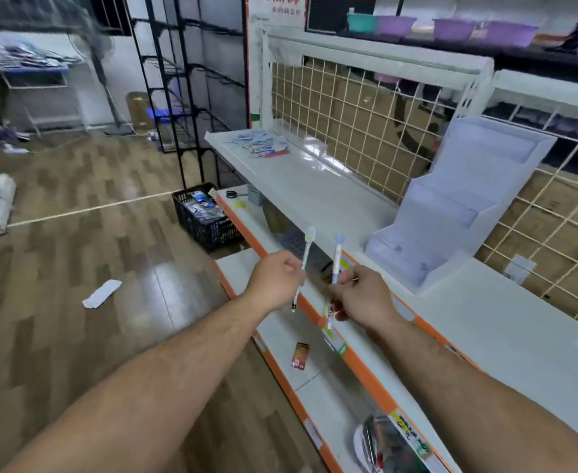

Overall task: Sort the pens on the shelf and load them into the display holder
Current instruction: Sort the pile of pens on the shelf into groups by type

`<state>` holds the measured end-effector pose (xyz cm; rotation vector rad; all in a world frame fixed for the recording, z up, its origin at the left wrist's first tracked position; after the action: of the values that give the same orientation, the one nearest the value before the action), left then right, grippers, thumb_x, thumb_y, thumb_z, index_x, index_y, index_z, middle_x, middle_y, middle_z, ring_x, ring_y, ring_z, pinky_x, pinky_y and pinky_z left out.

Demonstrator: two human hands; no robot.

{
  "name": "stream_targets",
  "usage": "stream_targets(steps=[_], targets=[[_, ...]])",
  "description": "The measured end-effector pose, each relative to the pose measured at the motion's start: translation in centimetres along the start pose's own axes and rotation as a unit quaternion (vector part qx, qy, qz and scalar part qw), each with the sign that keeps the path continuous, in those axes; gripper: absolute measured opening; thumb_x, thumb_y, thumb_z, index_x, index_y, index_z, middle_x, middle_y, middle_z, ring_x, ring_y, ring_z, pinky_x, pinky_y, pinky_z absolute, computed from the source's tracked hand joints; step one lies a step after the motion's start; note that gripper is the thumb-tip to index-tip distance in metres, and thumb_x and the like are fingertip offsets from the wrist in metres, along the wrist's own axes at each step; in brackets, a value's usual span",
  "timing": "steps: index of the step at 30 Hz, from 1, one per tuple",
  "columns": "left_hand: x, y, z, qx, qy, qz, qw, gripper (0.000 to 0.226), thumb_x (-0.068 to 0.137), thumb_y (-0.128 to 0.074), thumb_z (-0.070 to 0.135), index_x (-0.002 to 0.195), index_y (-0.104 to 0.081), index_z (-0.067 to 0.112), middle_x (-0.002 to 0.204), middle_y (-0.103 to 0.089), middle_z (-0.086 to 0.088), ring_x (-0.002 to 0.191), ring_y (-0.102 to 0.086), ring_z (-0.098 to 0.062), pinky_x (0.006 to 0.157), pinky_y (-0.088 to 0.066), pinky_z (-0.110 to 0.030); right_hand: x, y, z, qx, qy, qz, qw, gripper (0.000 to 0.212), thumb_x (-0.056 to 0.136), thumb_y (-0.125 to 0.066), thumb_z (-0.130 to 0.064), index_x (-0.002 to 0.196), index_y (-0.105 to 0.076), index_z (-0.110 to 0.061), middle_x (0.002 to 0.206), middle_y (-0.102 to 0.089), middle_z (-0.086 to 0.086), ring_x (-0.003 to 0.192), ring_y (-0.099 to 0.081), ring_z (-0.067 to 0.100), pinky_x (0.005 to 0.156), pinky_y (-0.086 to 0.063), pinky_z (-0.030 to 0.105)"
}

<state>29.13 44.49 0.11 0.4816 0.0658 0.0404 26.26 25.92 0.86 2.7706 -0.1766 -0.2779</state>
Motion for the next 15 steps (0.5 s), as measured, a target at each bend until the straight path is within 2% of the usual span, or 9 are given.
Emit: stream_targets(steps=[4,7,12,15], targets=[[4.2,1.5,-1.0,-0.019,0.003,0.007,1.000,0.006,0.075,-0.064,0.027,0.081,-0.065,0.027,0.081,-0.073,0.001,0.076,-0.068,-0.019,0.070,-0.055,-0.032,4.4,-2.2,-1.4,-0.015,0.012,-0.006,1.000,0.009,0.081,-0.065,0.000,0.084,-0.059,-0.007,0.049,-0.065,0.005,0.040,-0.061,0.018,0.039,-0.047,0.025],[7.5,2.6,-1.4,-0.028,0.008,0.013,0.999,0.005,0.077,-0.065,0.024,0.081,-0.064,0.025,0.085,-0.072,-0.003,0.078,-0.067,-0.021,0.075,-0.057,-0.036,8.0,-3.7,-2.8,0.003,0.016,-0.015,1.000,0.008,0.080,-0.064,0.002,0.085,-0.061,-0.003,0.051,-0.064,0.008,0.037,-0.060,0.016,0.037,-0.044,0.020],[12.4,5.8,-1.0,-0.008,0.026,0.051,0.998,0.004,0.080,-0.065,0.021,0.083,-0.067,0.023,0.080,-0.067,0.002,0.072,-0.061,-0.016,0.059,-0.043,-0.024,13.1,-6.1,-6.3,0.004,0.023,-0.055,0.998,0.008,0.082,-0.063,0.003,0.086,-0.060,-0.003,0.058,-0.066,0.015,0.038,-0.058,0.021,0.040,-0.046,0.024],[15.2,7.2,-0.9,-0.021,0.040,0.065,0.997,0.010,0.081,-0.067,0.012,0.090,-0.066,0.016,0.087,-0.070,-0.010,0.078,-0.065,-0.025,0.069,-0.054,-0.038,16.2,-7.4,-7.9,0.018,0.022,-0.071,0.997,0.009,0.084,-0.062,0.003,0.088,-0.058,-0.004,0.066,-0.065,0.019,0.039,-0.057,0.022,0.048,-0.053,0.031]])
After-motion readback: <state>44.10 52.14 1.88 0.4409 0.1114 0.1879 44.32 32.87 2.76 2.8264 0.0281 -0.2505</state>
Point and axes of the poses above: each hand's wrist, its own x-axis towards the middle knuckle, its own y-axis out of the back of the hand, z = x × y, the point moved 7 cm from there along x, towards the middle knuckle
